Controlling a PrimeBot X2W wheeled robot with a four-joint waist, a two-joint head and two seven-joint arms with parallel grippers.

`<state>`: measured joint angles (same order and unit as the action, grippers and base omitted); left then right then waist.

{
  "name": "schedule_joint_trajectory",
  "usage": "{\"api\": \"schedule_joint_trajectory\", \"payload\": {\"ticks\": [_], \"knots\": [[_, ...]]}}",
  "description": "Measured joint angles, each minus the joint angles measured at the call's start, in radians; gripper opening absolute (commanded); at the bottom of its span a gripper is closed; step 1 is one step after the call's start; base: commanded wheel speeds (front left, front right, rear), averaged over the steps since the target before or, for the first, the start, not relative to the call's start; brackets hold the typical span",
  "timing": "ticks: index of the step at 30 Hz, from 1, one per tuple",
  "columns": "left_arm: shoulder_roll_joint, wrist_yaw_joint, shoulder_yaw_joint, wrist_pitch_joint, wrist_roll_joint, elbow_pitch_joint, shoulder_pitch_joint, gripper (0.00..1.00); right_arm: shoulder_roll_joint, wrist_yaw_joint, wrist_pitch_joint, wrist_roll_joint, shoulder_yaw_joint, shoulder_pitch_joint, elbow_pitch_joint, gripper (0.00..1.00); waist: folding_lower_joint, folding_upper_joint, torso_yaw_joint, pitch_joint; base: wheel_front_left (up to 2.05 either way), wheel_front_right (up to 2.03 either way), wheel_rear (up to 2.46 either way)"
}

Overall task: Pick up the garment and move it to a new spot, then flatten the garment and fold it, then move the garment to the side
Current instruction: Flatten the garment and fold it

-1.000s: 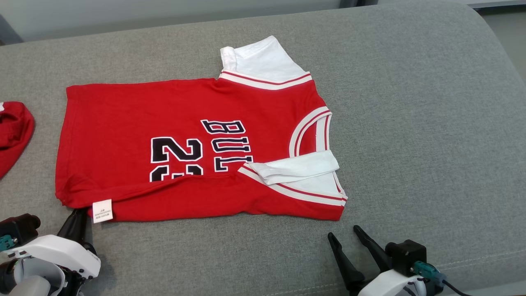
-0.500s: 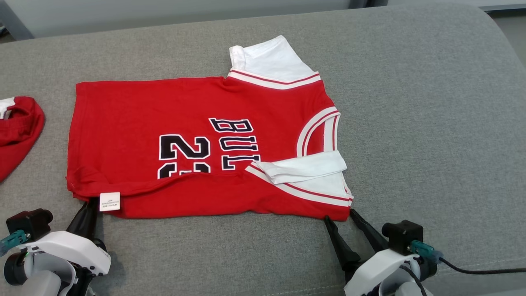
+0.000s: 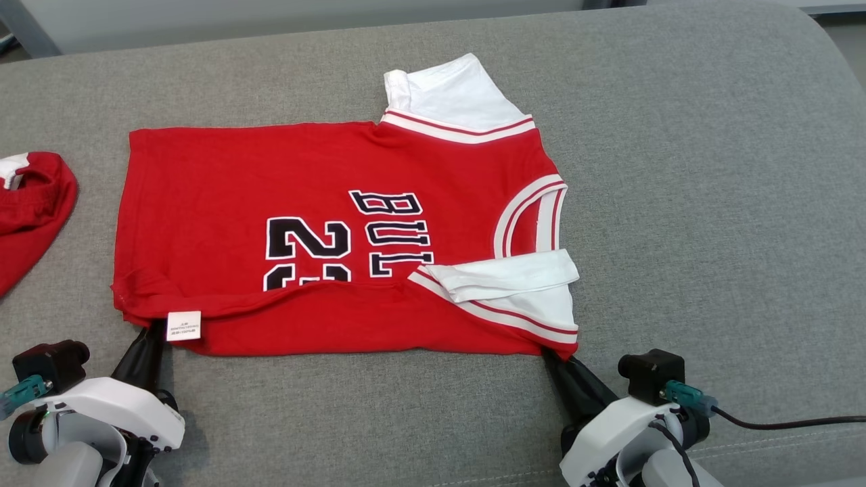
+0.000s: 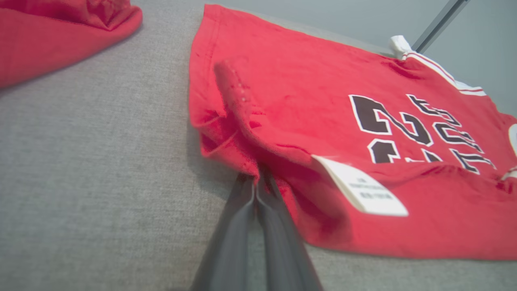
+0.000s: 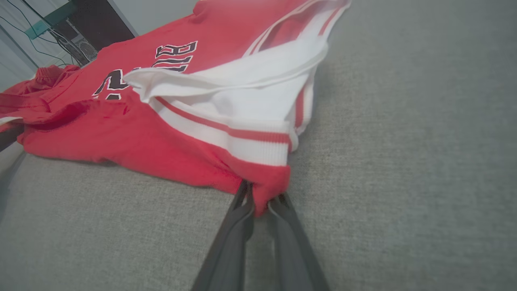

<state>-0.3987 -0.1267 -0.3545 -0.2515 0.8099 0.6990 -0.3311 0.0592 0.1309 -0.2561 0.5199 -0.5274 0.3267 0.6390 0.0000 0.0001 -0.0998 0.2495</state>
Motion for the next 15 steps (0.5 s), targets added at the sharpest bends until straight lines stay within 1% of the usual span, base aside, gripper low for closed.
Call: {"api": "schedule_joint_trajectory", "payload": {"ticks": [3,7,15], "knots": [[-0.001,0.0,0.0,0.0,0.0,-0.001,0.0,0.0,-0.003,0.0,0.0,-0.003,0.007,0.002,0.006,0.0,0.0,0.0,-0.003,-0.003,0.0,0.0,0.0],[0.001,0.0,0.005,0.0,0.003,0.022,0.0,0.0,-0.006,0.0,0.0,-0.039,0.057,0.003,0.024,0.0,0.0001,0.0,-0.003,-0.025,0.0,0.0,0.0],[0.02,0.0,0.008,0.0,0.011,0.074,0.002,0.0,-0.007,0.0,0.001,-0.065,0.101,0.016,0.06,0.0,0.0,0.0,0.018,-0.066,0.0,0.0,0.0]]}}
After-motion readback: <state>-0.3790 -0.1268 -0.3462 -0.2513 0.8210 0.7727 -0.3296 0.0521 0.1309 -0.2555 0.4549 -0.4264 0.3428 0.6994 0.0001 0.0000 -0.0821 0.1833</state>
